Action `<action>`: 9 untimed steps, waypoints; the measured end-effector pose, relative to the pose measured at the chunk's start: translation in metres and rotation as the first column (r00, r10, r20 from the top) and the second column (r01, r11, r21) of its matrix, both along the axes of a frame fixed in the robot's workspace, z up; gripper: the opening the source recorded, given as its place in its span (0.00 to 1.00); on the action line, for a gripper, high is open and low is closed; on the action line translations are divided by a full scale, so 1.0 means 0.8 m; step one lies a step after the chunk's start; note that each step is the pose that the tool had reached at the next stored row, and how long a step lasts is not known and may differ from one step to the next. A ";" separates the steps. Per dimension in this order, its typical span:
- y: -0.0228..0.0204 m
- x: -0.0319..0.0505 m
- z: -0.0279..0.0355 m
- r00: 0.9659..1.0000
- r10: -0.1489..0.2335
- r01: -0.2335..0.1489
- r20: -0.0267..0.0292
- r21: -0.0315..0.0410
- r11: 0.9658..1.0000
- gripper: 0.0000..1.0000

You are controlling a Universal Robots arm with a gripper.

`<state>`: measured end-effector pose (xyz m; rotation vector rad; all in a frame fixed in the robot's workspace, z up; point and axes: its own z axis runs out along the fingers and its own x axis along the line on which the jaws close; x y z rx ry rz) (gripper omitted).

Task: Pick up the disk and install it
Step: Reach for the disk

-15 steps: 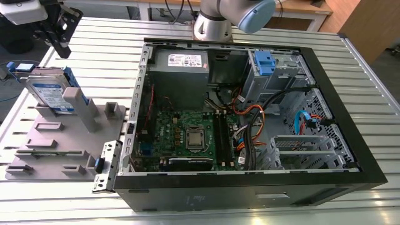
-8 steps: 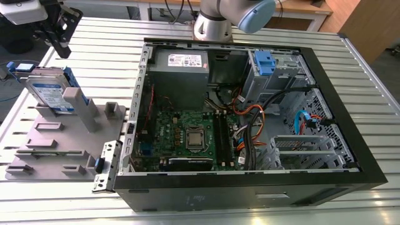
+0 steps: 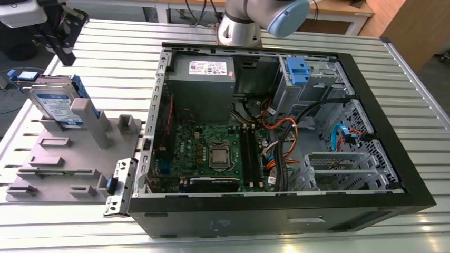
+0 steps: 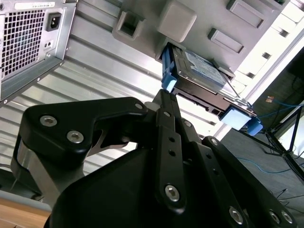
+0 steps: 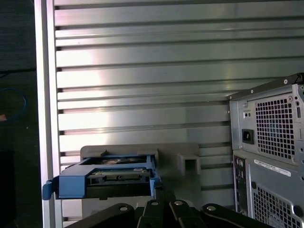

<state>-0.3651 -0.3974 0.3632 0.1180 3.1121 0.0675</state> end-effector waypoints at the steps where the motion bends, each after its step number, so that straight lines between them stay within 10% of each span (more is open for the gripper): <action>1: 0.0000 -0.002 -0.0005 1.000 0.000 0.000 0.000 0.000 1.000 0.11; 9: 0.0000 -0.027 -0.0036 1.000 0.000 0.000 0.000 0.000 1.000 0.11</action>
